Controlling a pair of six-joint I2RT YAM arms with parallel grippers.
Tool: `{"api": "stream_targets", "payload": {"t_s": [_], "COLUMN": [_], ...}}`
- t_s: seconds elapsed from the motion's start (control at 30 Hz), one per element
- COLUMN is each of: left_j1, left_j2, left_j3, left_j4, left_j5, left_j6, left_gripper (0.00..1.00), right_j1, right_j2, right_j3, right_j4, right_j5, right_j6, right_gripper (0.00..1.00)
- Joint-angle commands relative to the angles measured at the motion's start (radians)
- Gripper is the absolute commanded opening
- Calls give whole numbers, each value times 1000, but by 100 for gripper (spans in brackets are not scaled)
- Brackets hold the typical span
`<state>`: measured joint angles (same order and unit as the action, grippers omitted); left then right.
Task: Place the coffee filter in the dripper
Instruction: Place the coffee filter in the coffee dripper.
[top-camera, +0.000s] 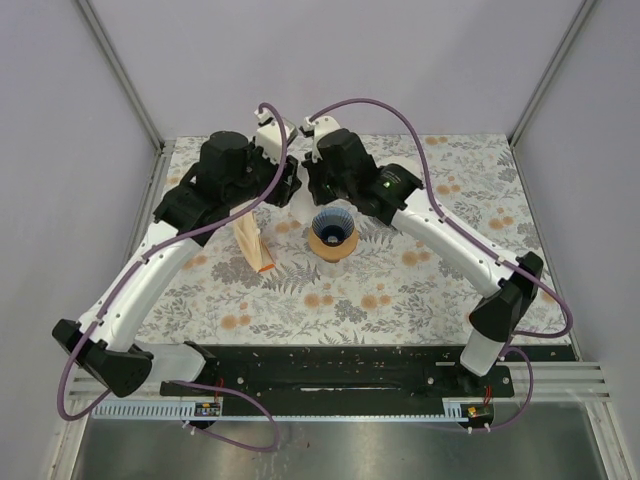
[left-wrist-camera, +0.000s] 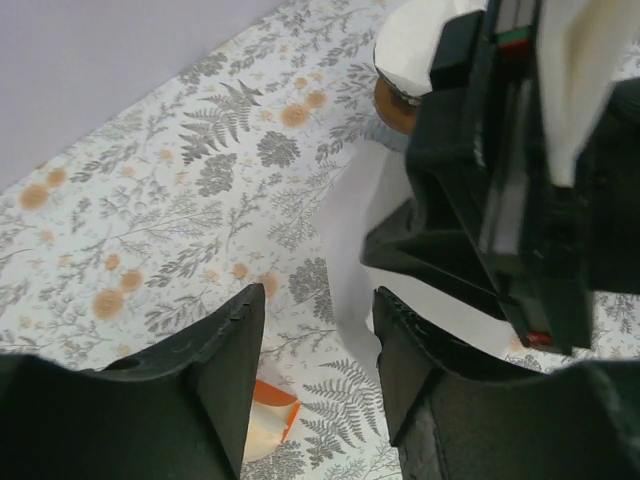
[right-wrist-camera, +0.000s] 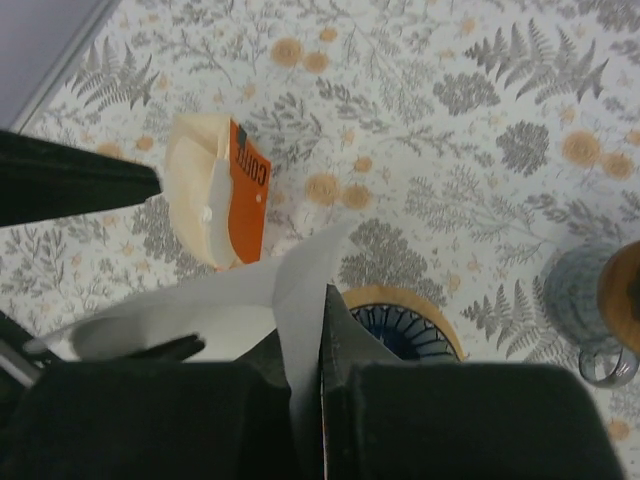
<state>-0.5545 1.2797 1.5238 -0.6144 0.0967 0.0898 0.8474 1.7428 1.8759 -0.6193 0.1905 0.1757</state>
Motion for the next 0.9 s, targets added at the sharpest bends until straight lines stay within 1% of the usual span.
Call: {"api": "stream_targets", "payload": {"t_s": [0.0, 0.17, 0.27, 0.3, 0.33, 0.47, 0.6, 0.67, 0.77, 0.8, 0.87], "left_j1": [1, -1, -2, -1, -1, -1, -1, -1, -1, -1, -1], "left_j2": [64, 121, 139, 147, 155, 190, 220, 239, 256, 259, 270], "left_j3": [38, 64, 61, 59, 56, 64, 58, 62, 52, 49, 44], "left_j4": [-5, -41, -44, -44, -47, -70, -90, -110, -122, -123, -127], "left_j5": [72, 104, 130, 141, 150, 172, 192, 199, 227, 233, 244], "left_j6": [-39, -48, -56, -58, -65, -78, -85, -85, -128, -134, -140], "left_gripper": [48, 24, 16, 15, 14, 11, 4, 2, 0, 0, 0], "right_j1": [-13, -39, -83, -94, -103, -140, -159, -165, -169, -174, -176], "right_j2": [-63, -85, -89, -86, -82, -62, -48, -40, -35, -35, -35], "right_j3": [46, 19, -15, -29, -38, -67, -83, -87, -93, -95, -100], "right_j4": [-198, -290, -304, -303, -303, -304, -295, -296, -293, -290, -283], "right_j5": [-83, -105, -181, -187, -232, -278, -324, -336, -335, -338, -336], "right_j6": [48, 42, 38, 38, 35, 22, 5, -1, -7, -10, -16], "right_gripper": [0, 0, 0, 0, 0, 0, 1, 6, 18, 25, 32]}}
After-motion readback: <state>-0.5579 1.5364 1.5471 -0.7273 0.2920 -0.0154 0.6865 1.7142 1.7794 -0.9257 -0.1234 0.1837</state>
